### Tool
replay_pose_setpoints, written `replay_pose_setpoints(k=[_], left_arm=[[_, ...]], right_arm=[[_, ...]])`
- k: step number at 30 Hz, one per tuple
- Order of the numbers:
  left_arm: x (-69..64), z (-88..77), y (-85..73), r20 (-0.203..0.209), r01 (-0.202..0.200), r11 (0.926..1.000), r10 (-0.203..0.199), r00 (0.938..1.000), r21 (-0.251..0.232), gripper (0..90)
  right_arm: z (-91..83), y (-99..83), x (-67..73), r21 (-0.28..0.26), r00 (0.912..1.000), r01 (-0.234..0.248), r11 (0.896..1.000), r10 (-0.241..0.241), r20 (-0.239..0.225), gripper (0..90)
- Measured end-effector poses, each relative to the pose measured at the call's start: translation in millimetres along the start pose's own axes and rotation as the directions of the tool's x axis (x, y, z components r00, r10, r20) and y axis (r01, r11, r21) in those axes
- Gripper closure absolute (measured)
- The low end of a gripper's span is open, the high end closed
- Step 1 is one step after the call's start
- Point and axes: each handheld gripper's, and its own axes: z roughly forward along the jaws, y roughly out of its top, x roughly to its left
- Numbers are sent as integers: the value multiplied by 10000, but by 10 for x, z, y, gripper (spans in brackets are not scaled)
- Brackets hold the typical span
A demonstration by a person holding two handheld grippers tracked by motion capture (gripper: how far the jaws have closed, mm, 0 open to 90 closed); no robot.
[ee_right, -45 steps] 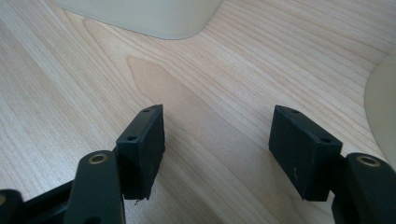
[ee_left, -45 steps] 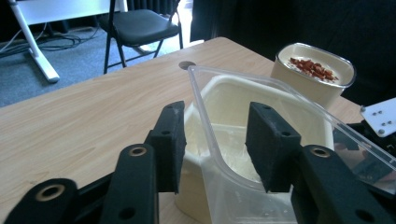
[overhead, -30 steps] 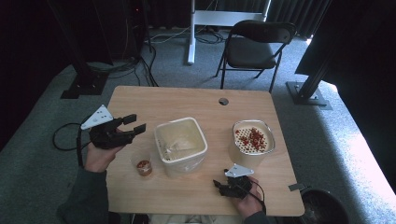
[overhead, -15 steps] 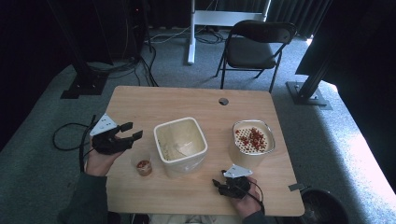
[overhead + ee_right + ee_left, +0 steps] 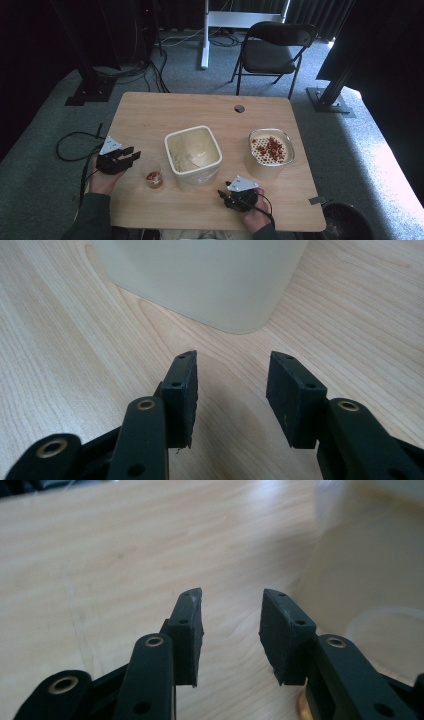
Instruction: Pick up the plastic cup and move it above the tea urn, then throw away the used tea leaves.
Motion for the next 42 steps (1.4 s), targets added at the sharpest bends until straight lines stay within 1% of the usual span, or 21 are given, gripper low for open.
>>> replay_pose_setpoints(k=[4,8,10,13,16,18,21,22,24,26,28,30,32,34,38,40,42], left_arm=[[-30,59,-121,253,-108,9994,100,9996,318,589],[-73,107,-189,574,-295,9983,266,9980,503,583],[-84,128,-212,703,-308,9979,267,9972,575,582],[-109,148,-234,856,-336,9978,287,9959,563,578],[-148,153,-242,1018,-422,9974,362,9941,577,576],[-166,155,-244,1075,-494,9973,432,9933,551,574],[-190,160,-259,1217,-467,9974,397,9918,549,574],[-206,161,-266,1258,-496,9971,420,9912,580,574],[-231,159,-285,1404,-599,9966,513,9888,574,575],[-254,158,-304,1484,-608,9965,518,9876,570,574],[-280,156,-324,1608,-643,9964,547,9855,554,574],[-313,154,-337,1691,-770,9951,656,9834,616,573],[-351,147,-350,1783,-831,9948,714,9814,594,571],[-395,137,-361,1909,-902,9942,775,9785,587,568],[-501,122,-384,2101,-1074,9925,929,9733,587,566],[-550,119,-388,2238,-1190,9911,1027,9692,604,564],[-601,117,-389,2381,-1310,9895,1129,9647,617,561]], right_arm=[[-3,24,-6,-88,10000,63,9999,-63,12,549],[3,73,-9,-175,9999,131,9998,-130,45,551],[6,89,-1,-192,9998,174,9997,-173,66,551],[18,97,10,-216,9999,168,9996,-168,0,549],[24,127,16,-371,9999,149,9992,-151,-46,550],[28,174,17,-546,9999,65,9985,-69,-75,550],[52,252,9,-727,9999,162,9972,-160,37,551],[61,275,9,-800,10000,60,9968,-59,21,555],[79,317,7,-932,9999,-125,9956,123,-29,560],[100,344,8,-978,9998,-123,9951,140,169,563],[117,354,4,-1016,9995,-229,9946,250,190,564],[124,357,-1,-1041,9993,-309,9941,330,190,568],[117,358,14,-1038,9996,-207,9944,228,184,571],[104,363,43,-1072,9999,-112,9942,120,68,577],[92,406,116,-1322,9991,300,9908,-335,-243,594],[105,429,146,-1359,9986,461,9896,-490,-184,589],[122,441,147,-1357,9988,459,9897,-474,-77,581]])
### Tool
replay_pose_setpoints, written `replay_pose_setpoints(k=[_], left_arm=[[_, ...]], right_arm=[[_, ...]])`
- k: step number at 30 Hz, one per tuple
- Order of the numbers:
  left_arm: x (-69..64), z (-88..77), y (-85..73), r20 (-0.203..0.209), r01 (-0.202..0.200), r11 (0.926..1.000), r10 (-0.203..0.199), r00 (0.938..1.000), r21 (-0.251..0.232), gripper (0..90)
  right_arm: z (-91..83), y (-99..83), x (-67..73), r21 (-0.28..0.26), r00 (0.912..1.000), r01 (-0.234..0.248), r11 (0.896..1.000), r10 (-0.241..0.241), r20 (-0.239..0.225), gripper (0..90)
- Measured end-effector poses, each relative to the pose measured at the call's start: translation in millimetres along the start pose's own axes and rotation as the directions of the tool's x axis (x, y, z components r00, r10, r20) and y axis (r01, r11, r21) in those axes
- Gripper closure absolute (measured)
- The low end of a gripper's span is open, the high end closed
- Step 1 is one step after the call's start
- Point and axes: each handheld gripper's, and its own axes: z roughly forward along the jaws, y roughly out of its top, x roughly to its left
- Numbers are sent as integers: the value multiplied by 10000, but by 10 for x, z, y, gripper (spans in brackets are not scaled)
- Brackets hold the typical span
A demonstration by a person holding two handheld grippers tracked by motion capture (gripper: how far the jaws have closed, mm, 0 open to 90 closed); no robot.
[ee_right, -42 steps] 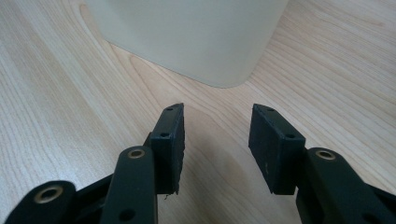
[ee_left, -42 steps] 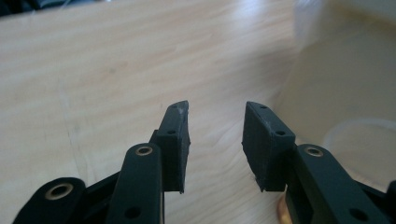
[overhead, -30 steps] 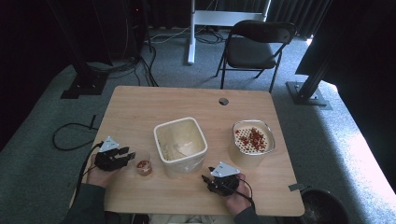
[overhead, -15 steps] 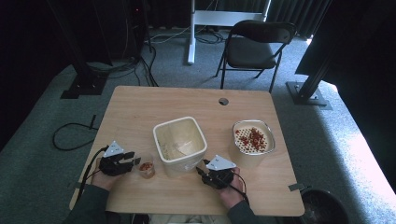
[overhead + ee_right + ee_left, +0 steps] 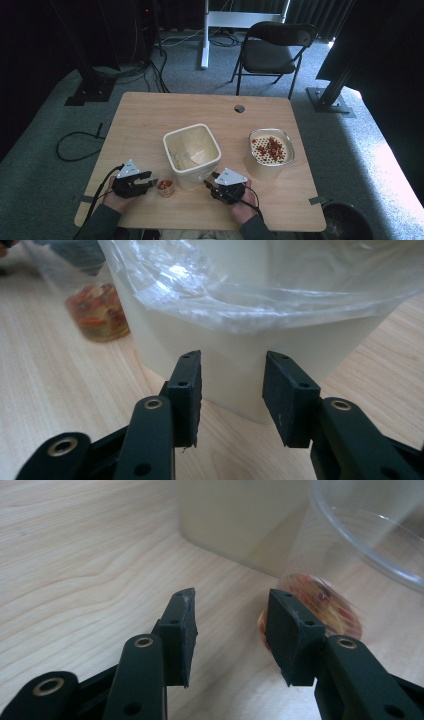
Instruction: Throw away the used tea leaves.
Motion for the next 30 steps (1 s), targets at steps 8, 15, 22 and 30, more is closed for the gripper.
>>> replay_pose_setpoints(k=[8,15,22,30], left_arm=[[-226,63,29,320,-272,9996,269,9991,94,545],[-508,139,78,377,-468,9986,458,9982,258,524],[-644,200,125,658,-547,9979,524,9965,333,523],[-718,244,210,822,-482,9988,474,9955,79,524]], right_arm=[[10,-1,-41,242,9999,-85,9997,83,66,532],[-122,-187,-3,679,9950,-75,9977,142,-984,451],[-170,-313,110,706,9812,-97,9975,230,-1915,268],[-139,-235,259,-95,9568,255,9996,-272,-2895,163]])
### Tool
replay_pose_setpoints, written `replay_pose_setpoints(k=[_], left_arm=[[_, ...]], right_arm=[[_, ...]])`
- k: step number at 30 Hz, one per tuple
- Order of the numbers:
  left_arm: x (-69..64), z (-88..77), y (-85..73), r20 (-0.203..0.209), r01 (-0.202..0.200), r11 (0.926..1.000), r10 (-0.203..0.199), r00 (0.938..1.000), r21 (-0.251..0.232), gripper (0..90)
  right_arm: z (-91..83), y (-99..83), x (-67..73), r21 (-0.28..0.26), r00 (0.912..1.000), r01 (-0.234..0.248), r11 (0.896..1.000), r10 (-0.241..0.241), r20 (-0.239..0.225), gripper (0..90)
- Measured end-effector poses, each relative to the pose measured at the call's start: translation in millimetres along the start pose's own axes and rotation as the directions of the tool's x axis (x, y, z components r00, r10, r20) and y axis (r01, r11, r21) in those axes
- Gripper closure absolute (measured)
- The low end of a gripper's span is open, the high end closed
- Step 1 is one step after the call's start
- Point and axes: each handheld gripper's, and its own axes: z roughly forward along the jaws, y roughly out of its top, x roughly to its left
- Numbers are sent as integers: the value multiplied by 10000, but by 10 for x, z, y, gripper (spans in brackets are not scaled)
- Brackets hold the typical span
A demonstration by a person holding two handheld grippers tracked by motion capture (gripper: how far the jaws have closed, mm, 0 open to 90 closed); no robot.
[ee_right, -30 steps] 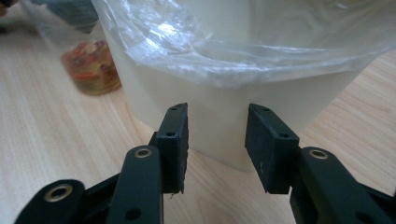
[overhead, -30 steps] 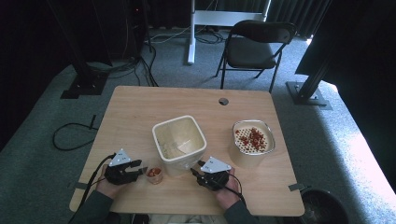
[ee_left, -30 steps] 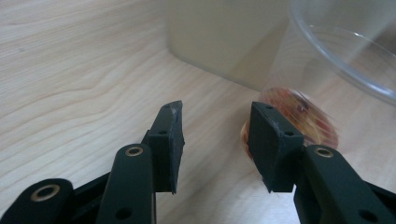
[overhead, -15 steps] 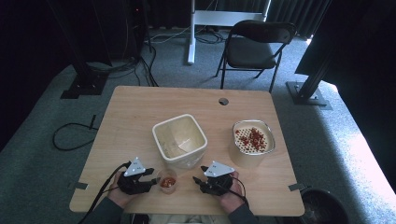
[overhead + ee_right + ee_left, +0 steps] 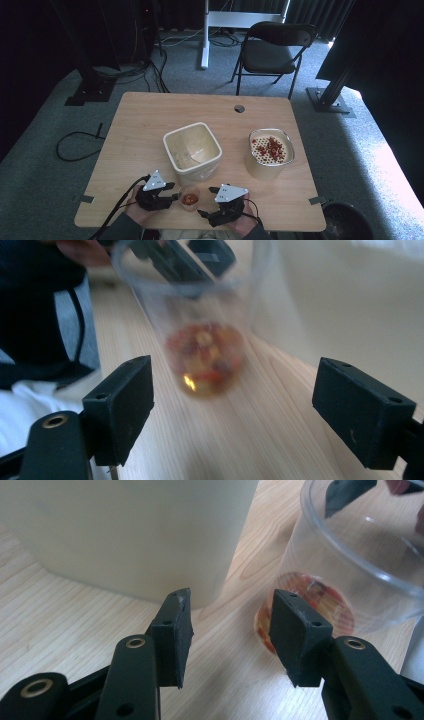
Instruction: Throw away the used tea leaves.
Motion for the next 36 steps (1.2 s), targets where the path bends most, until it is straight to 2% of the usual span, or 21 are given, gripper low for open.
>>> replay_pose_setpoints(k=[4,7,15,16,17,20,24,29,31,33,36], left_arm=[[-22,25,17,5,-37,10000,37,10000,-44,525],[-13,12,22,-69,-99,10000,99,9999,-10,523],[97,-132,-38,-513,-14,9998,5,9987,-179,514],[159,-177,-66,-801,-14,9999,1,9968,-166,513],[187,-194,-76,-877,36,9998,-55,9961,-210,513],[253,-220,-96,-1041,144,9995,-171,9944,-266,513],[404,-240,-146,-1407,491,9981,-539,9886,-374,514],[476,-241,-177,-1559,679,9970,-728,9851,-371,513],[519,-230,-192,-1735,724,9970,-762,9819,-278,513],[519,-230,-192,-1735,724,9970,-762,9819,-278,512],[605,-197,-211,-1939,823,9965,-830,9775,-117,511]], right_arm=[[55,43,5,-559,9983,-219,9982,188,-555,155],[126,72,18,-668,9970,-179,9976,128,-759,165],[260,143,24,-1051,9960,-26,9945,-68,-888,182],[292,162,31,-1172,9958,56,9931,-163,-899,218],[307,171,27,-1164,9951,57,9932,-172,-974,225],[333,182,25,-1262,9956,48,9920,-166,-921,241],[359,182,19,-1400,9968,67,9901,-178,-785,280],[357,177,10,-1481,9978,125,9889,-219,-621,309],[324,160,3,-1488,9981,130,9888,-219,-578,314],[303,152,-2,-1460,9982,110,9892,-194,-563,315],[174,101,-36,-1437,9995,20,9896,-65,-309,325]])
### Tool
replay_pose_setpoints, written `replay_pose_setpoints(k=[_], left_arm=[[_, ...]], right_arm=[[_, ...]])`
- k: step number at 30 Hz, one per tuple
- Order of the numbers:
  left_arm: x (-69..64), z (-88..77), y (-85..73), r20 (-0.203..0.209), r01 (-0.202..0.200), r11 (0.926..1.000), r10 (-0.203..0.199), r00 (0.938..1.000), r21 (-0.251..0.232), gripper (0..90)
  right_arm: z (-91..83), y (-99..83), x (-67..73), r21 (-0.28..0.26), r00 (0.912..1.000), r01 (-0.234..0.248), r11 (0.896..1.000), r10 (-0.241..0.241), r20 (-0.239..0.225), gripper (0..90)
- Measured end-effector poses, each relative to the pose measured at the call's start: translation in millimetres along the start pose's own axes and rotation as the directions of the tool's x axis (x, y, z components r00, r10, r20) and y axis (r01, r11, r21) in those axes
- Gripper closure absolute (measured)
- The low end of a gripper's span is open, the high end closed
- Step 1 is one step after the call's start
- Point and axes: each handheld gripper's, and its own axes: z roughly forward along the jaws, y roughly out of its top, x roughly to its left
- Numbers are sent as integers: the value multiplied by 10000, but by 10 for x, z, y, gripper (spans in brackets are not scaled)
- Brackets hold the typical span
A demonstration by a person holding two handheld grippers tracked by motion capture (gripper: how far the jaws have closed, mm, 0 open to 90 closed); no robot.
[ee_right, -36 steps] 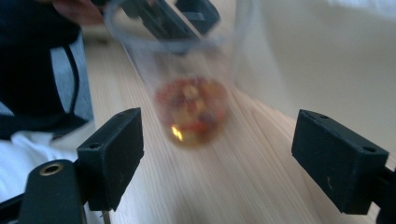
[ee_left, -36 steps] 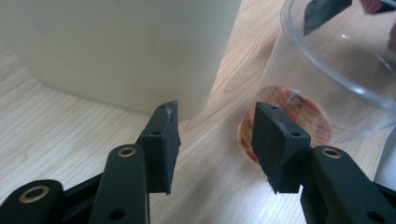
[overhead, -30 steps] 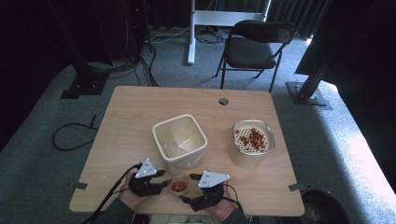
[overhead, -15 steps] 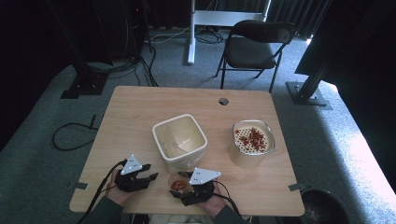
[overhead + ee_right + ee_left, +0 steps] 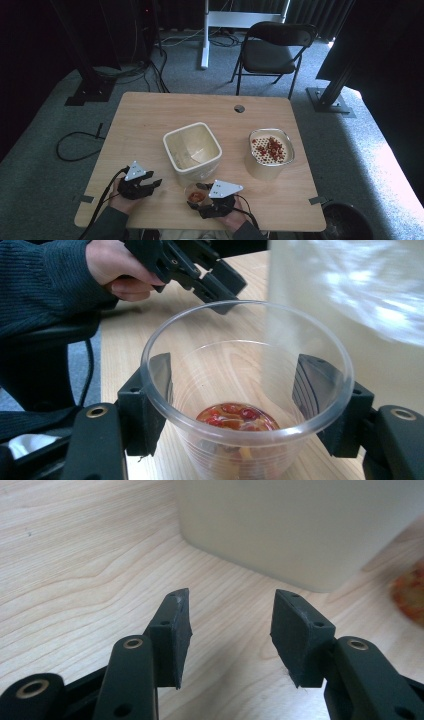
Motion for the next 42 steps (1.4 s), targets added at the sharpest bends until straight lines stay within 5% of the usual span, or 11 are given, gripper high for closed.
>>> replay_pose_setpoints(k=[7,14,17,27,29,32,35,42], left_arm=[[103,49,-18,-219,154,9997,-150,9996,188,510],[187,85,-35,-341,286,9991,-275,9990,323,511],[194,101,-43,-367,298,9987,-283,9989,403,511],[230,110,-46,-318,402,9985,-391,9987,366,508],[265,121,-48,-376,491,9982,-477,9982,348,498],[306,141,-55,-470,538,9976,-517,9976,435,497],[333,160,-60,-518,588,9970,-562,9971,496,497],[374,185,-66,-605,716,9962,-686,9958,490,497]], right_arm=[[-328,-57,-95,165,9947,83,9998,-99,1021,340],[-672,-90,-256,71,9753,-154,9999,135,2203,343],[-881,-125,-365,-88,9554,-478,9988,483,2914,344],[-1255,-222,-481,-212,9104,-870,9960,882,4043,344],[-1369,-266,-513,-278,8939,-1127,9932,1136,4336,345],[-1448,-300,-536,-270,8900,-1257,9917,1247,4386,347],[-1526,-327,-550,-278,8764,-1320,9909,1298,4637,348],[-1684,-363,-604,-349,8255,-1624,9861,1551,5427,353]])
